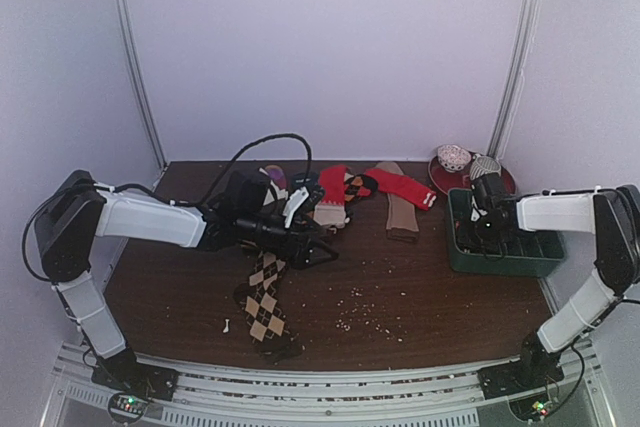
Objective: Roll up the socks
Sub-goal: Place a pair of socks in the storage box.
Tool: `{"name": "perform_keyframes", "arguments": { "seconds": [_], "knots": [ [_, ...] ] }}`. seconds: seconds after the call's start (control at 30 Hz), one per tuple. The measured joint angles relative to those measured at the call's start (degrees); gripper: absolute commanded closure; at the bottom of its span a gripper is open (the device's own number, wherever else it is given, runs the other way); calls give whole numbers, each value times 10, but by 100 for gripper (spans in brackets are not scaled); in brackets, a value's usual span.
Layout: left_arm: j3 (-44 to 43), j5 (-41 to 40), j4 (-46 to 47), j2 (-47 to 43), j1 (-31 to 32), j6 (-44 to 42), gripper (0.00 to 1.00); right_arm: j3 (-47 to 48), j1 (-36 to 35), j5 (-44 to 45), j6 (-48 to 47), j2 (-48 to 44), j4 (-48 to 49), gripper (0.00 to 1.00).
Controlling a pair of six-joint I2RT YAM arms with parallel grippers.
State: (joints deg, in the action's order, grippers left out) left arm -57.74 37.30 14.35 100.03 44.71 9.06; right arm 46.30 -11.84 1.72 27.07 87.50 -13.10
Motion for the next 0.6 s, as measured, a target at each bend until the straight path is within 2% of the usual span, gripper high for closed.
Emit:
{"name": "perform_keyframes", "arguments": {
  "seconds": [0.1, 0.17, 0.2, 0.6],
  "knots": [
    [0, -2, -6, -1, 0, -2, 4, 9, -2, 0, 1, 6, -10, 79],
    [0, -4, -9, -1, 0, -5, 4, 15, -2, 0, 2, 10, -18, 70],
    [0, -5, -11, -1, 0, -6, 4, 19, -2, -2, 2, 11, -21, 69],
    [0, -13, -24, -5, 0, -17, 4, 50, 0, -11, 5, 9, -70, 64]
  ]
}}
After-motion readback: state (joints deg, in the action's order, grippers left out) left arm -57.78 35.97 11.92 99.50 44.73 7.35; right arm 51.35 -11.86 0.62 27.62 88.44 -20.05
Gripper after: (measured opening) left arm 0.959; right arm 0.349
